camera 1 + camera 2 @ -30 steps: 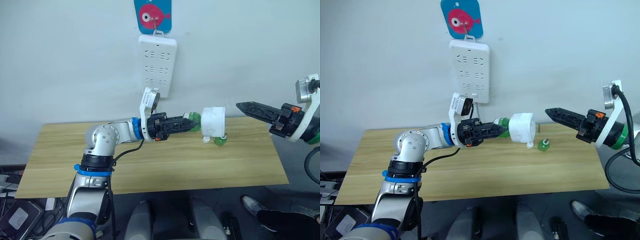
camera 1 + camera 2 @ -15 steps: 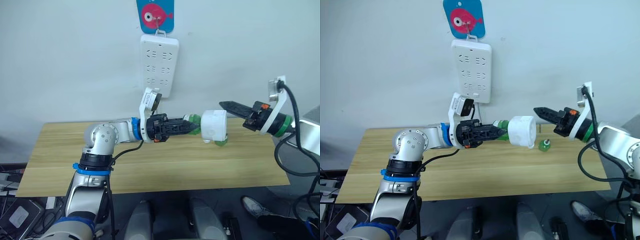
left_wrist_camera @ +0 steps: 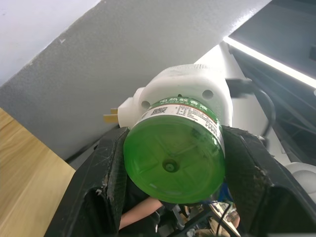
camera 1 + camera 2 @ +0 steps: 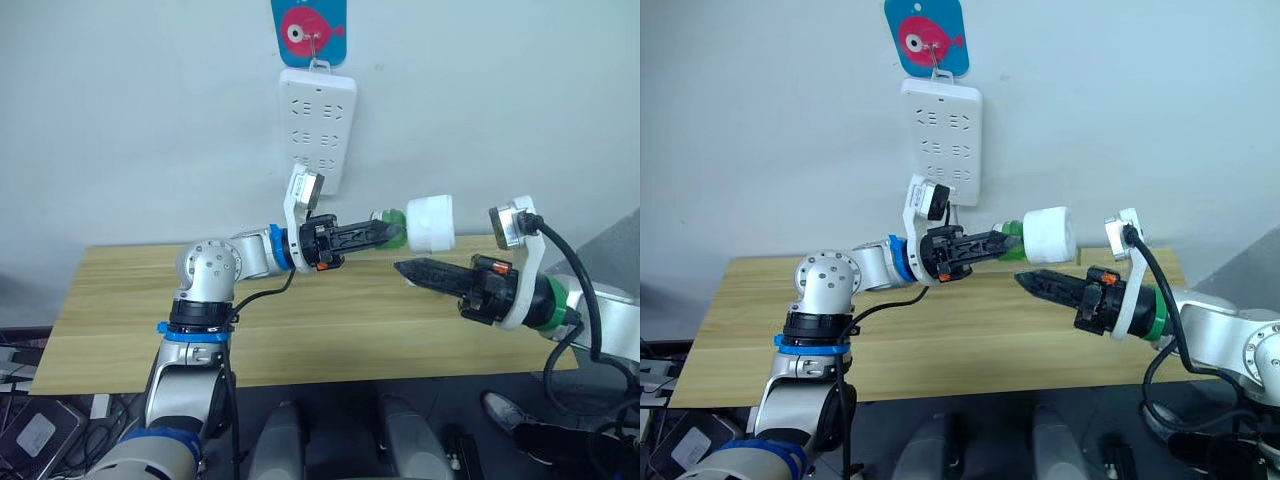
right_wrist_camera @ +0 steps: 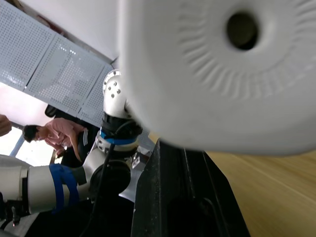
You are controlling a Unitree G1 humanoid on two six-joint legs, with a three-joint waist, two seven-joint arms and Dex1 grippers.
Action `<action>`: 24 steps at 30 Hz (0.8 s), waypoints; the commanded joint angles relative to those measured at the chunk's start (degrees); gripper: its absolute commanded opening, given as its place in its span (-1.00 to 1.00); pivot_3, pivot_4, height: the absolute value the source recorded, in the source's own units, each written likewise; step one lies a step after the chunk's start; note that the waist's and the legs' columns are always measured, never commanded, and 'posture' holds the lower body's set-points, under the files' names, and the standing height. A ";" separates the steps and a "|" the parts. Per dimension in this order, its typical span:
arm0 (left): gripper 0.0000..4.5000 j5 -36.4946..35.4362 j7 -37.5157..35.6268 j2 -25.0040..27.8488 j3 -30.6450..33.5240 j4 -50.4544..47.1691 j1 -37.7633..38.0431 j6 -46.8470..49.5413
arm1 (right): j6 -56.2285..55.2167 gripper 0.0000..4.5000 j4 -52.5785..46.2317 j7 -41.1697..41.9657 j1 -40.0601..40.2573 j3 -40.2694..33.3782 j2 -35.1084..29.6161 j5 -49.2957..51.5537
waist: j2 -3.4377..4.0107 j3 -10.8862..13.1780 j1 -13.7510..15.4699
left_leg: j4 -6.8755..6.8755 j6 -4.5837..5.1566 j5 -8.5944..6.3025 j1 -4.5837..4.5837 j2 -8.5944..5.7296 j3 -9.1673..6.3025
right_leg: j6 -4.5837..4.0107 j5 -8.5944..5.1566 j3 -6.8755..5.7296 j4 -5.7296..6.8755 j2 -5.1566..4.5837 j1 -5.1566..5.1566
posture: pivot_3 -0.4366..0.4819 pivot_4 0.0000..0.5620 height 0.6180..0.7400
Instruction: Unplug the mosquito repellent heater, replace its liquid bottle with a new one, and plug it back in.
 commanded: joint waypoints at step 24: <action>0.11 -5.06 -3.13 4.43 0.40 -4.29 0.57 7.04 | 5.53 -1.00 15.15 21.85 -9.78 -1.79 0.46 -30.35 | -0.03 0.08 0.34 | -0.27 -0.02 0.01 0.02 0.01 0.01 | 0.00 -0.02 -0.01 -0.06 0.00 -0.07 | -0.38 0.00 1.00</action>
